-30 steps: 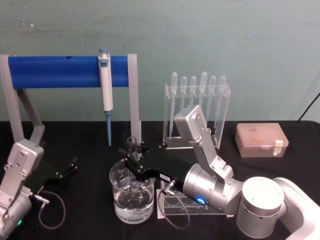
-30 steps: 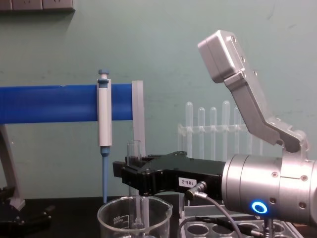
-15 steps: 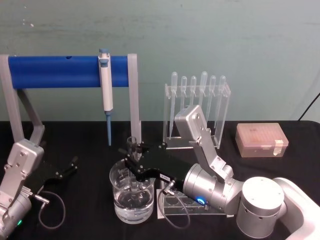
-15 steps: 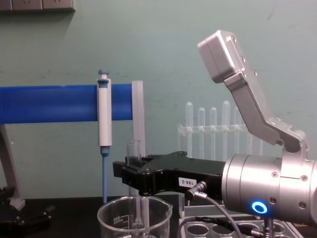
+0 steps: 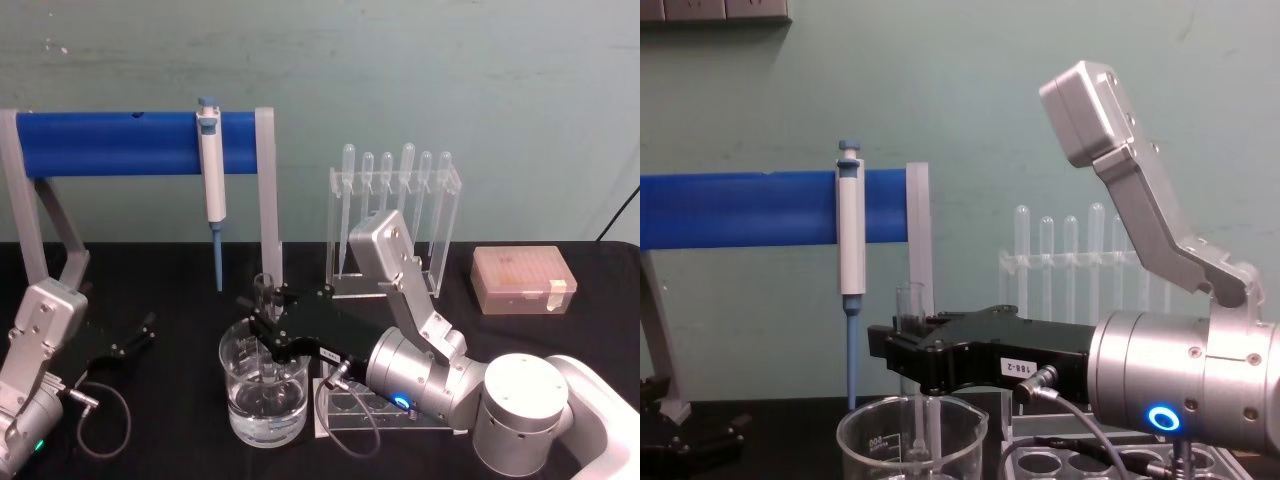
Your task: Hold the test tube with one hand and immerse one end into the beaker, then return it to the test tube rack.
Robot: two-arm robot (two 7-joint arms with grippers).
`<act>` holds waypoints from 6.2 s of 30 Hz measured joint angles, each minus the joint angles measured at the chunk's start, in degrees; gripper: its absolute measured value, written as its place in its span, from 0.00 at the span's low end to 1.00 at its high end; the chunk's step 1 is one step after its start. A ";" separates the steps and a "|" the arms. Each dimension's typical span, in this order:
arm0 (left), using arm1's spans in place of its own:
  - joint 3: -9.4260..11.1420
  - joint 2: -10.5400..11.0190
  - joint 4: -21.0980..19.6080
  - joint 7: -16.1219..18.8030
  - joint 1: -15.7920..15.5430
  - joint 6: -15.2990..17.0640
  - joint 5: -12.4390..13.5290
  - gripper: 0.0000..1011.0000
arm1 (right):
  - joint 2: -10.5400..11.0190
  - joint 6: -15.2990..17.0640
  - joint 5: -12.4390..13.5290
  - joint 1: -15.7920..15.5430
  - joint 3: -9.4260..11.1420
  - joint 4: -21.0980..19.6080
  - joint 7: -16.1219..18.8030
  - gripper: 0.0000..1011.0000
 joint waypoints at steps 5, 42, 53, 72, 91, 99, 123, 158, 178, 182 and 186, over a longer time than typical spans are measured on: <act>0.00 0.00 0.00 0.00 0.00 0.00 0.00 0.99 | 0.00 0.00 0.00 0.00 0.00 0.00 0.00 0.22; 0.00 0.00 0.00 0.00 0.00 0.00 0.00 0.99 | 0.00 0.00 0.00 0.00 0.00 0.00 0.00 0.22; 0.00 0.00 0.00 0.00 0.00 0.00 0.00 0.99 | 0.00 0.00 0.00 0.00 0.00 0.00 0.00 0.22; 0.00 0.00 0.00 0.00 0.00 0.00 0.00 0.99 | 0.00 0.00 0.00 0.00 0.00 0.00 0.00 0.22; 0.00 0.00 0.00 0.00 0.00 0.00 0.00 0.99 | 0.00 0.00 0.00 0.00 0.00 0.00 0.00 0.22; 0.00 0.00 0.00 0.00 0.00 0.00 0.00 0.99 | 0.00 0.00 0.00 0.00 0.00 0.00 0.00 0.22; 0.00 0.00 0.00 0.00 0.00 0.00 0.00 0.99 | 0.00 0.00 0.00 0.00 0.00 0.00 0.00 0.22; 0.00 0.00 0.00 0.00 0.00 0.00 0.00 0.99 | 0.00 0.00 0.00 0.00 0.00 0.00 0.00 0.22; 0.00 0.00 0.00 0.00 0.00 0.00 0.00 0.99 | 0.00 0.00 0.00 0.00 0.00 -0.01 0.00 0.22; 0.00 0.00 0.00 0.00 0.00 0.00 0.00 0.99 | 0.00 0.00 0.00 0.00 0.00 0.00 0.00 0.22; 0.00 0.00 0.00 0.00 0.00 0.00 0.00 0.99 | 0.00 0.00 0.00 0.00 0.00 0.00 0.00 0.22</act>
